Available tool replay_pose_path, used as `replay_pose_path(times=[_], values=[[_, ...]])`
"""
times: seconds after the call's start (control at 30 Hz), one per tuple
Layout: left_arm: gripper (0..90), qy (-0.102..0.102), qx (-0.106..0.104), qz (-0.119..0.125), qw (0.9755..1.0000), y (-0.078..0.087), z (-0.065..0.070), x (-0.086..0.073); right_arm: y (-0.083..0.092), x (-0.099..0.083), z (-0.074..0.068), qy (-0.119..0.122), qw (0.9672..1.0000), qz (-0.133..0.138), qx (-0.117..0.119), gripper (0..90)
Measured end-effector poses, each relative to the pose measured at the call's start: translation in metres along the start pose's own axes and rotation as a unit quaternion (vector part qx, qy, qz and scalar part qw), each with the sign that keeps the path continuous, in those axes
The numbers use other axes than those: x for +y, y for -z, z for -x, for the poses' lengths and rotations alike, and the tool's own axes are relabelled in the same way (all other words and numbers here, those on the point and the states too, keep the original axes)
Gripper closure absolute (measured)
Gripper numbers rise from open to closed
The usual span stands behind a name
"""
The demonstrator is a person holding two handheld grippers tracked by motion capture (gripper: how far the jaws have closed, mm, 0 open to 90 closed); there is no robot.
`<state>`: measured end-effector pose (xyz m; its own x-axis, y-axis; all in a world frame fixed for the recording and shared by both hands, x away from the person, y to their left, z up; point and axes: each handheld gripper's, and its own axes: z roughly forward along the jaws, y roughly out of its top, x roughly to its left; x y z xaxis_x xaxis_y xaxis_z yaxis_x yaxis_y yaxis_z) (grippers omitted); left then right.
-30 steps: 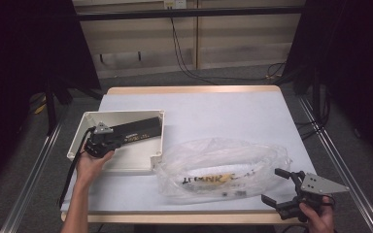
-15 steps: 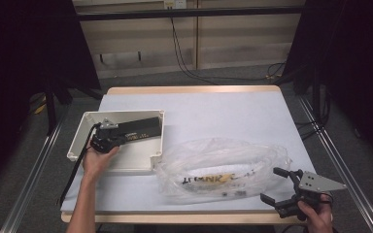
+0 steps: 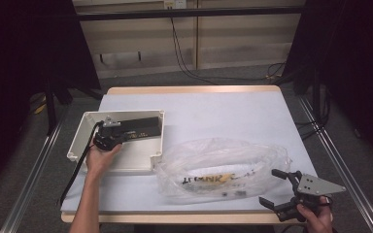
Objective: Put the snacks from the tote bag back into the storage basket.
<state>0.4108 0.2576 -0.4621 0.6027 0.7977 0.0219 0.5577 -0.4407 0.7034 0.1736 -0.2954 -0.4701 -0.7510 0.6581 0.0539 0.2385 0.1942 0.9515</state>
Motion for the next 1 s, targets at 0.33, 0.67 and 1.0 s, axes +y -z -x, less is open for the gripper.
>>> replay_pose_path(times=[0.33, 0.67, 1.0], values=[[90.0, 0.010, 0.003, 0.012, 0.9999, -0.010, -0.003, 0.007, -0.002, 0.000, 0.000, 0.000, 1.0000, -0.002, 0.003, 0.1], [90.0, 0.003, 0.002, 0.006, 1.0000, -0.012, -0.003, 0.007, 0.000, 0.000, -0.001, 0.002, 1.0000, -0.005, 0.003, 0.1], [84.8, -0.002, -0.013, 0.005, 0.9999, -0.011, 0.002, 0.005, 0.002, 0.001, -0.002, 0.006, 1.0000, -0.003, -0.002, 0.1]])
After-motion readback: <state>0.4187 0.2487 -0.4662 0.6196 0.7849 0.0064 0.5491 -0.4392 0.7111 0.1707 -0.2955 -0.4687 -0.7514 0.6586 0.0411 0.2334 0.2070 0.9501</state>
